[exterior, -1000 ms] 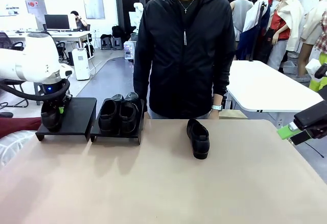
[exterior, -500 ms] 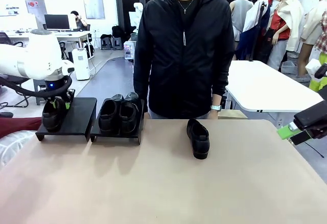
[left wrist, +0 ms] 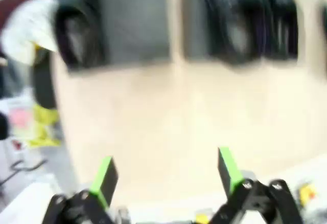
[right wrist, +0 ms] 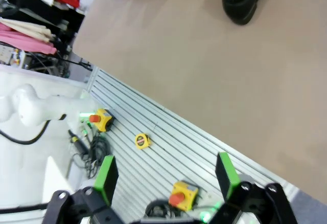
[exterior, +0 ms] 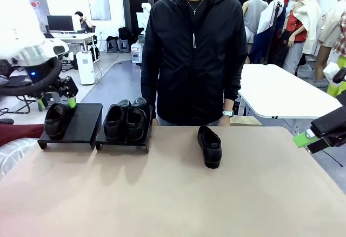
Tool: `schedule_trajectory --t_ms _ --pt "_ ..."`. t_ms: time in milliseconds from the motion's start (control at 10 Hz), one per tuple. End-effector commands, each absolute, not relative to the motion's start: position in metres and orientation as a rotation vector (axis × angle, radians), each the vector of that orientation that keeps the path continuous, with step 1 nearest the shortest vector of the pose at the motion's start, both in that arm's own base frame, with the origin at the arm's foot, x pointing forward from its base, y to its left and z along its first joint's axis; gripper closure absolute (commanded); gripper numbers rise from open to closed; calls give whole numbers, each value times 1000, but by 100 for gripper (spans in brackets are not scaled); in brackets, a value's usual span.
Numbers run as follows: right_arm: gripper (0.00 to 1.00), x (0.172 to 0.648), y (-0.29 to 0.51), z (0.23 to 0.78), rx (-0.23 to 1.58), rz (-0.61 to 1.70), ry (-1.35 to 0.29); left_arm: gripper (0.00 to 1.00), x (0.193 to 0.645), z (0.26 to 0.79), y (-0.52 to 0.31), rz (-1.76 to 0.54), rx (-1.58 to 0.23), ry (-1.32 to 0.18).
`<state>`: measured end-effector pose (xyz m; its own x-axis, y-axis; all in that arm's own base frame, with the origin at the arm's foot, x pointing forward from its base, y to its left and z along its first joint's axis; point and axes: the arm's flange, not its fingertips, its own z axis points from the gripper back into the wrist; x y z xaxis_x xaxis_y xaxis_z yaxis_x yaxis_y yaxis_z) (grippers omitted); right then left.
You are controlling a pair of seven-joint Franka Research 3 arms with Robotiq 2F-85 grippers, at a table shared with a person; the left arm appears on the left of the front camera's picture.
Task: Organize the shoes by placing them on the stand.
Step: Place the Shoe from the middle of the table onto the Shoes Stand.
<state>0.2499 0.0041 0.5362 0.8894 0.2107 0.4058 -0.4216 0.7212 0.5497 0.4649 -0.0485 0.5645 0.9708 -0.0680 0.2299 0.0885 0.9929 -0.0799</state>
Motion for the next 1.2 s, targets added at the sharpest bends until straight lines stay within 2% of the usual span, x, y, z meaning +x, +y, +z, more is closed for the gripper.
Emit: schedule_trajectory --t_ms 0,100,200,400,500,600,1100 --pt "0 248 2 536 691 355 -330 0 394 562 -44 -248 -229 -82" --pt "0 248 2 536 691 355 -330 0 351 548 -47 -468 -307 -45" --pt "0 248 2 536 691 355 -330 0 321 530 -39 -527 -383 -99" --pt "0 248 2 536 691 355 -330 0 300 504 -1 -484 -600 -183" --pt "0 248 2 536 691 355 -330 0 314 499 27 -367 -692 -147" --pt "0 248 2 536 691 355 -330 0 298 515 -31 -526 -479 -140" --pt "0 248 2 536 691 355 -330 0 298 515 -31 -526 -479 -140"
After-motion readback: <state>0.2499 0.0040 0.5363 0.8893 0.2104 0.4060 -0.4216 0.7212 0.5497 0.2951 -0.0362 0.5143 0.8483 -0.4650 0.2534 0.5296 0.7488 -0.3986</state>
